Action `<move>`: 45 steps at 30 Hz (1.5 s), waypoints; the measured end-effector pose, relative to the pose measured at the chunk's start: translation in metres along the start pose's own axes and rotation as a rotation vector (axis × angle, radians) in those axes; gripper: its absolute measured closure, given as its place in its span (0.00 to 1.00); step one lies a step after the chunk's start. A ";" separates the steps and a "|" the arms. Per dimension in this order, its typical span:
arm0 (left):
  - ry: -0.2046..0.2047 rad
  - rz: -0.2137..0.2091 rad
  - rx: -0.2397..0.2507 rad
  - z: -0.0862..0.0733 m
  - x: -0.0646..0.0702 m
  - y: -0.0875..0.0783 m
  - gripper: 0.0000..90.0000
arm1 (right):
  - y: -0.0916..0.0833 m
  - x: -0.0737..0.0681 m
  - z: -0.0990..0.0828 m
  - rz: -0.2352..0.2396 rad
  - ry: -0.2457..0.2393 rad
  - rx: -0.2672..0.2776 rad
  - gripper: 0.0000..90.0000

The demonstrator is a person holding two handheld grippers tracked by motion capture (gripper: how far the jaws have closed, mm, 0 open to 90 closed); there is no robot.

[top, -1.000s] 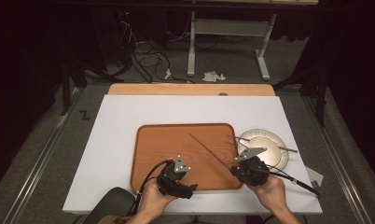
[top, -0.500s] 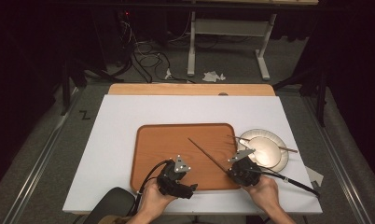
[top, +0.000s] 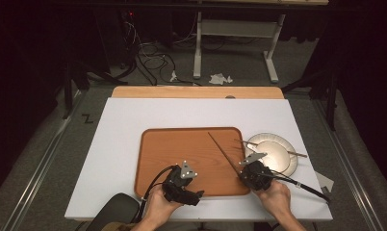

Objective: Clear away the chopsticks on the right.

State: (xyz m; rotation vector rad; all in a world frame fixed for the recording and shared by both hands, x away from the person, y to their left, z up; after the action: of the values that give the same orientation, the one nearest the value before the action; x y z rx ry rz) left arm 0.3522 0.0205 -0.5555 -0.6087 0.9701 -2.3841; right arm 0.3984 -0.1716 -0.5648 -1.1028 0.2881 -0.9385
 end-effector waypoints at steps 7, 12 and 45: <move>0.003 -0.001 -0.007 0.000 0.000 0.000 0.26 | -0.001 -0.001 0.000 0.001 -0.016 0.006 0.83; 0.001 -0.002 -0.003 0.000 -0.001 0.000 0.26 | -0.004 -0.003 0.002 0.007 -0.025 0.032 0.82; -0.006 0.002 -0.001 0.000 -0.002 -0.001 0.26 | -0.078 0.066 0.016 0.043 0.063 0.231 0.70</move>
State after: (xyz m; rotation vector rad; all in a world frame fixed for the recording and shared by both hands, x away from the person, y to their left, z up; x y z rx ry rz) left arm 0.3539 0.0225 -0.5551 -0.6140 0.9695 -2.3786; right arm 0.4084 -0.2219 -0.4753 -0.8541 0.2468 -0.9440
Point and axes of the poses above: each handheld gripper's, and its own axes: y roughly forward along the jaws, z roughly out of its top, x roughly to its right, the point moved 9 cm from there along y, roughly forward along the jaws, and after that the axes turned 9 degrees about -z, right-handed, at the moved point
